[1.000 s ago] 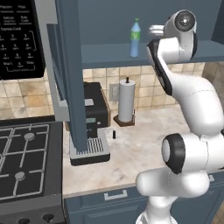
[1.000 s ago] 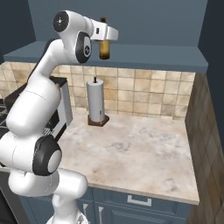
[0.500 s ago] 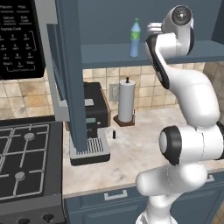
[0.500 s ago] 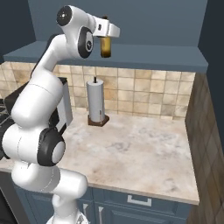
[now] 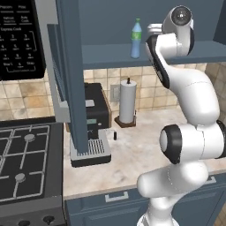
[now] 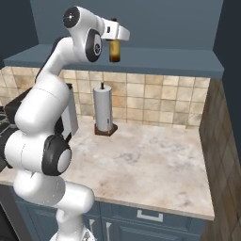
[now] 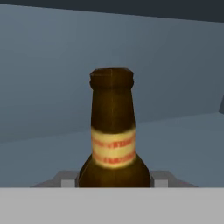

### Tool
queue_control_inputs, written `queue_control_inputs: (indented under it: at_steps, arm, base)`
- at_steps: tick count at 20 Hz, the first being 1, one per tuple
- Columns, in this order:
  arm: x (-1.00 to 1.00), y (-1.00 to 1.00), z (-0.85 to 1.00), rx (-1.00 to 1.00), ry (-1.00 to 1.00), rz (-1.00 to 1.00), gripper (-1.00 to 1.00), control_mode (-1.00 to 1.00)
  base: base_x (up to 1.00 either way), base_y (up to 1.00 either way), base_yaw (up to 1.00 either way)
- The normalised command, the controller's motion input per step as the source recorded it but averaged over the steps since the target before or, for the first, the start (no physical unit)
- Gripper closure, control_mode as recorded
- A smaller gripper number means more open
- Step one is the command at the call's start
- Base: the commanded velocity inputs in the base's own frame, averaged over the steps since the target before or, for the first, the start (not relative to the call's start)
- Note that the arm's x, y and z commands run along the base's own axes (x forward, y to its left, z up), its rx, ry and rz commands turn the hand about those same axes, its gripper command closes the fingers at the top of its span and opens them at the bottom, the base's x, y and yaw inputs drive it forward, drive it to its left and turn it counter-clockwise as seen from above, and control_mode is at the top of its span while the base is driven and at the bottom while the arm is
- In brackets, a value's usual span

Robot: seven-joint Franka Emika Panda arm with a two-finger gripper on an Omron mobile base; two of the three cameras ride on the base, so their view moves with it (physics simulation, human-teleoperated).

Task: Pick the bottled water, beer from the counter and place them in the open cabinet.

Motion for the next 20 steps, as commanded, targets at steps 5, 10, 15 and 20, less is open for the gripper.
queue_control_inputs:
  at_steps: [5, 10, 15, 20]
  arm:
    - [0.01, -0.04, -0.26, 0.00, 0.00, -0.01, 1.00, -1.00]
    - [0.00, -0.01, -0.32, 0.00, 0.00, -0.01, 1.00, -1.00]
    - [0.01, 0.00, -0.25, 0.00, 0.00, 0.00, 1.00, -1.00]
    - [0.00, 0.00, -0.01, 0.00, 0.00, 0.00, 1.00, -1.00]
  base:
    - [0.00, 0.00, 0.00]
    - [0.00, 0.00, 0.00]
    - [0.00, 0.00, 0.00]
    - [0.00, 0.00, 0.00]
